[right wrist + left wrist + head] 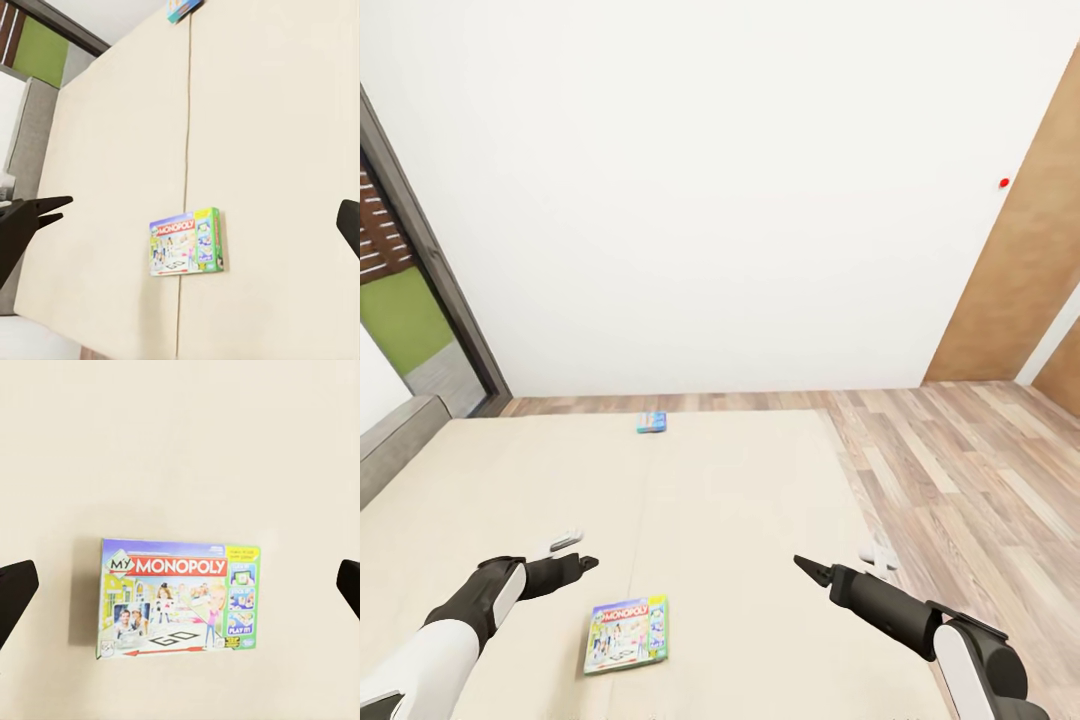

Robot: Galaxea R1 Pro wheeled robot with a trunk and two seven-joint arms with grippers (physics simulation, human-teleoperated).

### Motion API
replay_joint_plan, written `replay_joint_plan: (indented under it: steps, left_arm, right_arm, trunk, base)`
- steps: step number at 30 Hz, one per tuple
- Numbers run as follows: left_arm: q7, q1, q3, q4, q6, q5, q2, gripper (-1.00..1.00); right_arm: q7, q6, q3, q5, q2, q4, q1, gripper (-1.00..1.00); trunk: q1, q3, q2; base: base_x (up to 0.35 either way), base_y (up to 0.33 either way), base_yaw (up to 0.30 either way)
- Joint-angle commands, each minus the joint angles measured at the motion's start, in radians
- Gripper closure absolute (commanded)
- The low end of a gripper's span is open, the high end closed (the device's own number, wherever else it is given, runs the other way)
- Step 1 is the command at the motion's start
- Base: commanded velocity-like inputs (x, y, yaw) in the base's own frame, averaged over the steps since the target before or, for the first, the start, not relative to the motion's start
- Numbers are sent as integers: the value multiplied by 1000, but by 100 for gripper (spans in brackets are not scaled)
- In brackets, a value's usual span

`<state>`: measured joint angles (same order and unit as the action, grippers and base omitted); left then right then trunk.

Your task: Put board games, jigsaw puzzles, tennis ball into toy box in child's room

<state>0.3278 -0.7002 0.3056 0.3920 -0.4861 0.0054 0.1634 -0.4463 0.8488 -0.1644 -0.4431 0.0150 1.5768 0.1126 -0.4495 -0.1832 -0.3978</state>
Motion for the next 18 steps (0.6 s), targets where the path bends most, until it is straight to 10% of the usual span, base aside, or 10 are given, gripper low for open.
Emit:
replay_joint_plan:
  steps: [1, 18]
  left_arm:
    - [4, -1, 7, 1, -9, 1, -1, -100]
    - [6, -1, 6, 2, -8, 1, 0, -100]
  right_arm:
    - [-5, 6, -1, 1, 0, 1, 1, -100]
    - [-10, 6, 0, 1, -2, 2, 0, -100]
  trunk:
    - [-1, -4, -2]
    - [-1, -31, -2]
  base:
    - [0, 0, 0]
    - [0, 0, 0]
